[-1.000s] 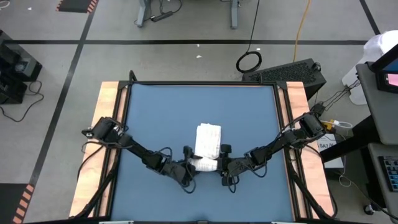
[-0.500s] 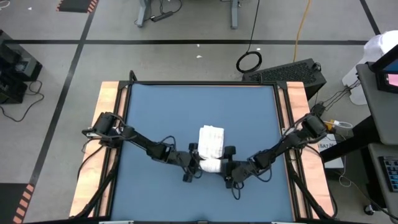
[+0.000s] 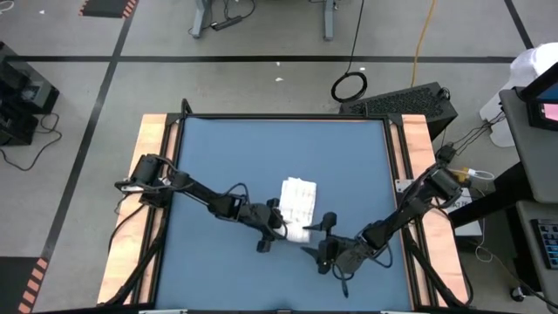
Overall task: Roll towel into tight, uniform cylinder
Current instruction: Roll the white towel
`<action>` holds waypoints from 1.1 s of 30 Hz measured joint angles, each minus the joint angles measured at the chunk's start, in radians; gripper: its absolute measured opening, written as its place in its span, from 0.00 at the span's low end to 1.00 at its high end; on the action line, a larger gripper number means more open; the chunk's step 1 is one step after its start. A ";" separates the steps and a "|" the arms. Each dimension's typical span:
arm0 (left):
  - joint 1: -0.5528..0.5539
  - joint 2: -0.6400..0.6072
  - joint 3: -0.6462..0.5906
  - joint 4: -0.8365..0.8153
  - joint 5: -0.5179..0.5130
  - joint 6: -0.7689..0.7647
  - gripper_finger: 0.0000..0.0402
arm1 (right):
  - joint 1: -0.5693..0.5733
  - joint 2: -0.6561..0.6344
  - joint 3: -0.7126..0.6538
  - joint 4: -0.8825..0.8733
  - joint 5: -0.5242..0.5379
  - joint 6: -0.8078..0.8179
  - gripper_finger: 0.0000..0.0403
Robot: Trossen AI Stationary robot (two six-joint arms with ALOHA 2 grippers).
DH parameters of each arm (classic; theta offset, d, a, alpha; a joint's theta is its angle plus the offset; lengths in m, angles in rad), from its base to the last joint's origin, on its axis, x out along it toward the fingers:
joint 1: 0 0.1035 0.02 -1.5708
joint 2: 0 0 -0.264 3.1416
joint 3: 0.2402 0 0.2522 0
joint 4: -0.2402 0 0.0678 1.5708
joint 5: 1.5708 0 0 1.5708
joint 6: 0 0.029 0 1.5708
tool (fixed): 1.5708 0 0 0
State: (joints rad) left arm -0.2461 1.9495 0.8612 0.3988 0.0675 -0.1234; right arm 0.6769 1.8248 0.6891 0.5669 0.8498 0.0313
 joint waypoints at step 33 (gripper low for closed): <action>-0.040 -0.096 -0.007 -0.018 -0.271 0.109 0.71 | -0.061 0.024 0.006 -0.154 -0.078 0.433 0.58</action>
State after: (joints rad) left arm -0.2864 1.8535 0.8538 0.3804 -0.2036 -0.0140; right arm 0.6159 1.8484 0.6956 0.4132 0.7715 0.4646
